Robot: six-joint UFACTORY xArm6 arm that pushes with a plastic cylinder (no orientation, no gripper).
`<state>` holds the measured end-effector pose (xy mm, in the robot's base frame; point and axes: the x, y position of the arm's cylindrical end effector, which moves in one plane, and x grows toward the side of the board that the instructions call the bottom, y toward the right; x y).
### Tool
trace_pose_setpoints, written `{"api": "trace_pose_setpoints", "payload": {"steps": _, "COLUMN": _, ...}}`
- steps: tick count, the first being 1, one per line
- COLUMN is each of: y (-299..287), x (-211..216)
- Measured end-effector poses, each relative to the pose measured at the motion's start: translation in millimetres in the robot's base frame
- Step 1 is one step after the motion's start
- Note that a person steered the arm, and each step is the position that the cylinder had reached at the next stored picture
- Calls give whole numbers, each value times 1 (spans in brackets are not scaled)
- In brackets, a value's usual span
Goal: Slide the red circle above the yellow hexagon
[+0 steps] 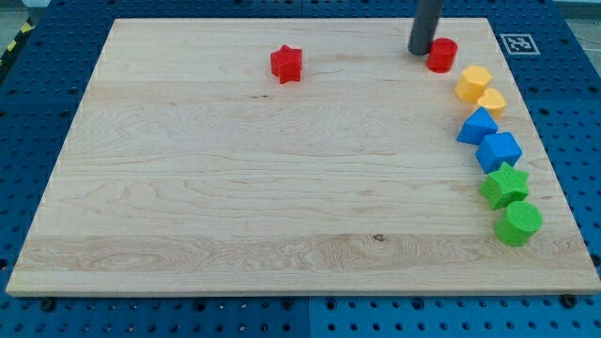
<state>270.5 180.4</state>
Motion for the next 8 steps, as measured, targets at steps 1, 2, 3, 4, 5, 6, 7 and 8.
{"api": "trace_pose_setpoints", "payload": {"steps": 1, "y": 0, "x": 0}}
{"api": "trace_pose_setpoints", "payload": {"steps": 2, "y": 0, "x": 2}}
{"api": "trace_pose_setpoints", "payload": {"steps": 3, "y": 0, "x": 12}}
{"api": "trace_pose_setpoints", "payload": {"steps": 4, "y": 1, "x": 12}}
{"api": "trace_pose_setpoints", "payload": {"steps": 5, "y": 10, "x": 12}}
{"api": "trace_pose_setpoints", "payload": {"steps": 6, "y": 15, "x": 13}}
{"api": "trace_pose_setpoints", "payload": {"steps": 7, "y": 27, "x": 10}}
{"api": "trace_pose_setpoints", "payload": {"steps": 8, "y": 31, "x": 10}}
